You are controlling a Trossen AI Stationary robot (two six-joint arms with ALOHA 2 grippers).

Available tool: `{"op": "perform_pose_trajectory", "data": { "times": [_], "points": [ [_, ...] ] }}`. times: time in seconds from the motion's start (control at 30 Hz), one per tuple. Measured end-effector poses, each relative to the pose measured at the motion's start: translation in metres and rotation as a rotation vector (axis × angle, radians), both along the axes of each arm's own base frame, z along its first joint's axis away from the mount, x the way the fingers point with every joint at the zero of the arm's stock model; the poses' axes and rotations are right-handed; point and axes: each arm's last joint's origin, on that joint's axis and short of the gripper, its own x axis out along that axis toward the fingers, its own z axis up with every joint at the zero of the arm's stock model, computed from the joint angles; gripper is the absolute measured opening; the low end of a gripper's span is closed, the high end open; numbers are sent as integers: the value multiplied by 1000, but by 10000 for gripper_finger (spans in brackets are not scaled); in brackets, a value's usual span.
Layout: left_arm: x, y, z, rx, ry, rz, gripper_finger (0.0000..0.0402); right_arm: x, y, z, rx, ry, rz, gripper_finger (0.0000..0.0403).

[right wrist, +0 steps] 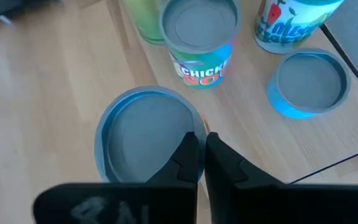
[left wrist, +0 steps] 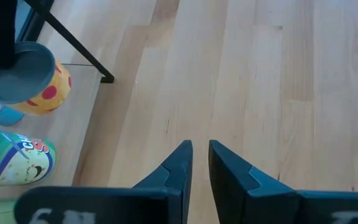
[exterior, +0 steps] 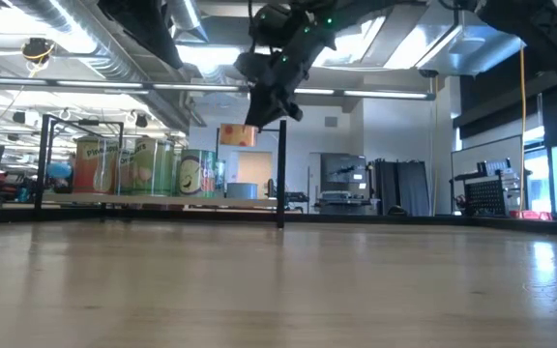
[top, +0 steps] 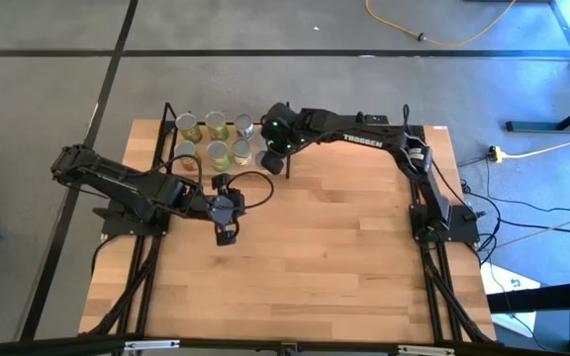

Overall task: Pick and place cans onto a shelf
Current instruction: Put the canned pineapple rings on the shelf

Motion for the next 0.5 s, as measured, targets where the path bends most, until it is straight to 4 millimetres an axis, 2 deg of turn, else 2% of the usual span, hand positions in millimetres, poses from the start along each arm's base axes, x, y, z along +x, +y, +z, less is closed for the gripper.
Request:
{"op": "perform_pose_trajectory", "data": {
  "times": [0.17, 0.5],
  "points": [
    [0, 0, 0, 0, 0, 0, 47, 3, -2, -9, -27, 26, 3, 12],
    [0, 0, 0, -3, -1, 3, 47, 3, -5, -9, -69, 34, -22, 12]
  ]
}}
